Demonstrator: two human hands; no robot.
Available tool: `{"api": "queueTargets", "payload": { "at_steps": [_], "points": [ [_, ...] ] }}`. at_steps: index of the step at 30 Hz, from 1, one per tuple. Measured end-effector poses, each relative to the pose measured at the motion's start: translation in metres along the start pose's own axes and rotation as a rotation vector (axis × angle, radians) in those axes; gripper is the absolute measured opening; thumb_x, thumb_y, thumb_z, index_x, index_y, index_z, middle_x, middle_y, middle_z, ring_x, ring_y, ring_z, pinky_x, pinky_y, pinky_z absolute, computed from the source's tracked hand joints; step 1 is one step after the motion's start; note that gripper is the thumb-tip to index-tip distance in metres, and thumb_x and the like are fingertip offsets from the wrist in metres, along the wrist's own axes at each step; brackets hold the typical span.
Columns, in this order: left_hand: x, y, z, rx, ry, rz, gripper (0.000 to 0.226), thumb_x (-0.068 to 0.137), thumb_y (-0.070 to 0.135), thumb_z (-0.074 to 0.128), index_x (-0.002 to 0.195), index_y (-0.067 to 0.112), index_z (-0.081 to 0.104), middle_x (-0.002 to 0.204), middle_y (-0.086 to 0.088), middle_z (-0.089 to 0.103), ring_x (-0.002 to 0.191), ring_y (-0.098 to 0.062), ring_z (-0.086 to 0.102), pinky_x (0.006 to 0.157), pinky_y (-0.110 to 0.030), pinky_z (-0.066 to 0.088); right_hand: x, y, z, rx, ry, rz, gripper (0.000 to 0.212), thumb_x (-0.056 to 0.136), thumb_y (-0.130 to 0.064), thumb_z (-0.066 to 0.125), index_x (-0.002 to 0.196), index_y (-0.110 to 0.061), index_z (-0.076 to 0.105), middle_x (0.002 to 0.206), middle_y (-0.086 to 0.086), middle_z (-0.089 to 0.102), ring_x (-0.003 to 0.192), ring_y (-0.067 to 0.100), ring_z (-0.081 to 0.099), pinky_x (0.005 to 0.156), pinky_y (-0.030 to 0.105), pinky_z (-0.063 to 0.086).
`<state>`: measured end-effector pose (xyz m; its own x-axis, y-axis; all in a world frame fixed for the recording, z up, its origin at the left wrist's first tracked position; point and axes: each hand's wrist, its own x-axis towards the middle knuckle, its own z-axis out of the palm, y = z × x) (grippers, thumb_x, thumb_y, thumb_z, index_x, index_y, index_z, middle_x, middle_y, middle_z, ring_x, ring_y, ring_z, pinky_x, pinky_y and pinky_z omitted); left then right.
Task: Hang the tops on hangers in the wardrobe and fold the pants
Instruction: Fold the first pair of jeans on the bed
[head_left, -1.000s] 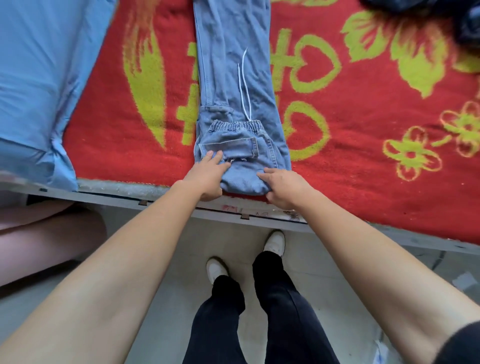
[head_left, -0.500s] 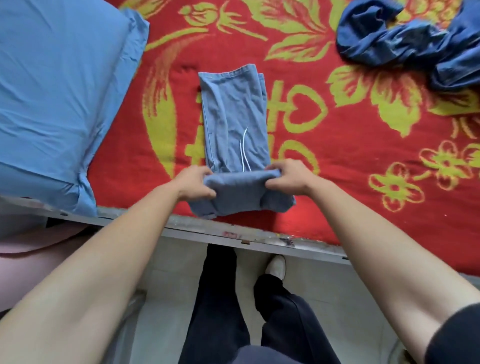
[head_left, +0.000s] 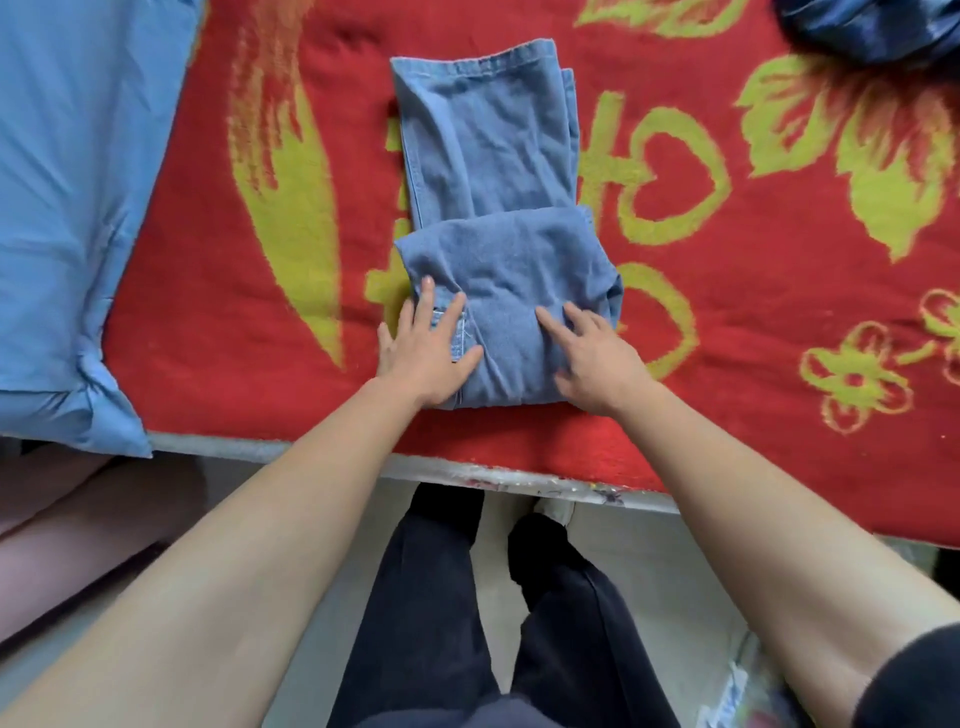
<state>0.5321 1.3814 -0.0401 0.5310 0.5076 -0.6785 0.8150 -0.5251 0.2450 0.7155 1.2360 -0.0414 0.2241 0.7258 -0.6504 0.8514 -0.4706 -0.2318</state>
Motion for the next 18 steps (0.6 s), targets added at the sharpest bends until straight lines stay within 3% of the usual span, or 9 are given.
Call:
{"api": "queueTargets", "payload": {
  "at_steps": [3, 5, 7, 9, 11, 14, 16, 18],
  "points": [
    [0.010, -0.013, 0.003, -0.018, -0.038, 0.027, 0.075, 0.088, 0.065, 0.045, 0.153, 0.034, 0.022, 0.165, -0.006, 0.000, 0.150, -0.027, 0.010, 0.119, -0.051, 0.017, -0.002, -0.010, 0.007, -0.032, 0.083, 0.052, 0.079, 0.076, -0.039, 0.063, 0.150, -0.027, 0.038, 0.142, 0.014, 0.043, 0.127, 0.037, 0.044, 0.100, 0.045, 0.043],
    [0.015, -0.011, -0.001, 0.170, 0.071, 0.051, 0.073, 0.078, 0.069, 0.046, 0.139, 0.029, 0.044, 0.154, -0.013, 0.027, 0.145, -0.030, 0.016, 0.117, -0.058, 0.012, 0.006, -0.013, -0.003, -0.069, 0.184, 0.040, 0.063, 0.073, -0.044, 0.059, 0.132, -0.024, 0.054, 0.126, 0.012, 0.050, 0.115, 0.035, 0.051, 0.101, 0.044, 0.038],
    [0.019, -0.001, -0.011, 0.343, 0.193, 0.112, 0.066, 0.073, 0.065, 0.046, 0.119, 0.019, 0.055, 0.138, -0.018, 0.039, 0.139, -0.034, 0.022, 0.115, -0.064, 0.008, 0.019, -0.017, -0.019, -0.079, 0.320, 0.004, 0.050, 0.075, -0.042, 0.056, 0.119, -0.017, 0.061, 0.130, 0.016, 0.050, 0.121, 0.036, 0.049, 0.108, 0.046, 0.031],
    [0.029, 0.008, -0.021, 0.358, 0.318, 0.188, 0.056, 0.079, 0.051, 0.047, 0.118, 0.012, 0.054, 0.143, -0.022, 0.036, 0.141, -0.036, 0.023, 0.115, -0.064, 0.008, 0.036, -0.021, -0.037, -0.072, 0.431, 0.002, 0.053, 0.078, -0.036, 0.056, 0.126, -0.013, 0.058, 0.145, 0.022, 0.042, 0.136, 0.039, 0.039, 0.115, 0.050, 0.022],
    [0.046, 0.014, -0.033, 0.240, 0.409, 0.201, 0.058, 0.087, 0.038, 0.044, 0.137, 0.009, 0.045, 0.155, -0.021, 0.026, 0.147, -0.035, 0.018, 0.118, -0.060, 0.008, 0.057, -0.023, -0.056, -0.054, 0.430, 0.029, 0.066, 0.082, -0.031, 0.054, 0.144, -0.012, 0.045, 0.159, 0.021, 0.026, 0.148, 0.038, 0.023, 0.120, 0.053, 0.014],
    [0.080, 0.014, -0.050, 0.084, 0.320, 0.094, 0.064, 0.098, 0.036, 0.037, 0.154, 0.010, 0.020, 0.161, -0.014, 0.019, 0.150, -0.029, 0.013, 0.119, -0.058, 0.004, 0.091, -0.017, -0.077, -0.064, 0.276, 0.047, 0.075, 0.089, -0.033, 0.046, 0.158, -0.016, 0.021, 0.165, 0.015, 0.011, 0.153, 0.034, 0.005, 0.122, 0.052, 0.008],
    [0.097, 0.008, -0.054, 0.075, 0.206, 0.049, 0.060, 0.102, 0.039, 0.032, 0.154, 0.011, 0.020, 0.154, -0.014, 0.033, 0.144, -0.031, 0.026, 0.116, -0.059, 0.012, 0.104, -0.011, -0.080, -0.090, 0.149, 0.047, 0.072, 0.094, -0.035, 0.043, 0.159, -0.017, 0.017, 0.163, 0.012, 0.021, 0.153, 0.032, 0.009, 0.121, 0.051, 0.010],
    [0.099, 0.001, -0.052, 0.092, 0.185, 0.063, 0.049, 0.104, 0.041, 0.030, 0.142, 0.012, 0.038, 0.139, -0.016, 0.048, 0.129, -0.035, 0.042, 0.107, -0.056, 0.029, 0.103, -0.011, -0.072, -0.082, 0.099, 0.041, 0.067, 0.095, -0.034, 0.042, 0.156, -0.016, 0.024, 0.153, 0.014, 0.037, 0.147, 0.031, 0.024, 0.118, 0.050, 0.016]
  ]
}}
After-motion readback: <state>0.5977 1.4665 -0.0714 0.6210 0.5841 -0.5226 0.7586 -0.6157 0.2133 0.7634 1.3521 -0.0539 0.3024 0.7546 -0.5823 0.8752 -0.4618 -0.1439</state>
